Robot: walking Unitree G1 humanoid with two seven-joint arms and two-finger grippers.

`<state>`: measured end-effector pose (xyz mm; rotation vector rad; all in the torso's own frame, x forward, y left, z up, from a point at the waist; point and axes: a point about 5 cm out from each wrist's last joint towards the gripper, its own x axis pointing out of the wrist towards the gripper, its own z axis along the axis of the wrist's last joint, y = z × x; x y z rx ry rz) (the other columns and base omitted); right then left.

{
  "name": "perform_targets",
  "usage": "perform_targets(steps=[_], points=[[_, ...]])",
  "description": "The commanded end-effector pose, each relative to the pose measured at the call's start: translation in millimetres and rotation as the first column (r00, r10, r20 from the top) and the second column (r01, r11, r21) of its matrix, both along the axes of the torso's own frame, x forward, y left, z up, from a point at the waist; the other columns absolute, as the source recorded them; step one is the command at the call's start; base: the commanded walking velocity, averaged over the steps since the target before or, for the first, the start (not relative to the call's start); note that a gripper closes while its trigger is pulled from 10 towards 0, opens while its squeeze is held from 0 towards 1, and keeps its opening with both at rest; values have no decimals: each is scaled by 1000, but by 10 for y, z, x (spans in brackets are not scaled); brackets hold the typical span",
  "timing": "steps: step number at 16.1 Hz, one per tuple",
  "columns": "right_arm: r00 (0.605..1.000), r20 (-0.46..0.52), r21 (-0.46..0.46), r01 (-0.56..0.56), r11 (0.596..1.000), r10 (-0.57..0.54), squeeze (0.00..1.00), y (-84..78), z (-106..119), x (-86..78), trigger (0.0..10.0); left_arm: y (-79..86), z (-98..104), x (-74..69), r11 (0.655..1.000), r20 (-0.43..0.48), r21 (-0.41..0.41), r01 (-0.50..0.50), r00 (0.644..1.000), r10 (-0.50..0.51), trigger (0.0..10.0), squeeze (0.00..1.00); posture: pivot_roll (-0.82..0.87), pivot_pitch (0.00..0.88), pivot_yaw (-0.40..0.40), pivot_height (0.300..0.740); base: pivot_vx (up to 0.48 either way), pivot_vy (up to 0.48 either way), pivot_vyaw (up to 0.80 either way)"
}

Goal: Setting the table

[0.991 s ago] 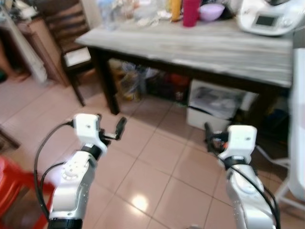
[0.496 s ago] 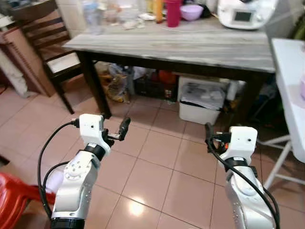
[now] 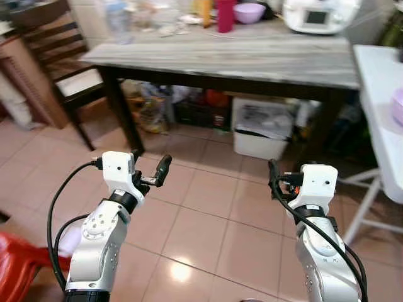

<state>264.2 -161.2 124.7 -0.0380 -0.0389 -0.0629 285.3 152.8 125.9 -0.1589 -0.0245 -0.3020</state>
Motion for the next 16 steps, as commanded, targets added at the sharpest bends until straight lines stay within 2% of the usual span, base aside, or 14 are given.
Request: perform_targets(steps=[1,5,14,16], points=[[1000,11,1,2,1000,-2,0,17,26,-2,10000,24,15,4,1000,0,16,-17,1000,17,10000,0,-238,65,92,740,0,0,-800],[1000,12,2,2,1000,-2,0,15,27,4,10000,36,3,17,999,-9,30,-32,999,32,10000,0,-237,64,93,740,0,-76,-733],[1000,14,4,2,1000,-2,0,18,41,4,10000,12,-12,12,999,-20,30,-23,1000,23,10000,0,-241,66,94,740,0,-345,0],[1000,13,7,5,1000,-5,0,14,39,4,10000,13,-9,17,999,-18,30,-22,1000,23,10000,0,-242,66,95,740,0,-398,-578]])
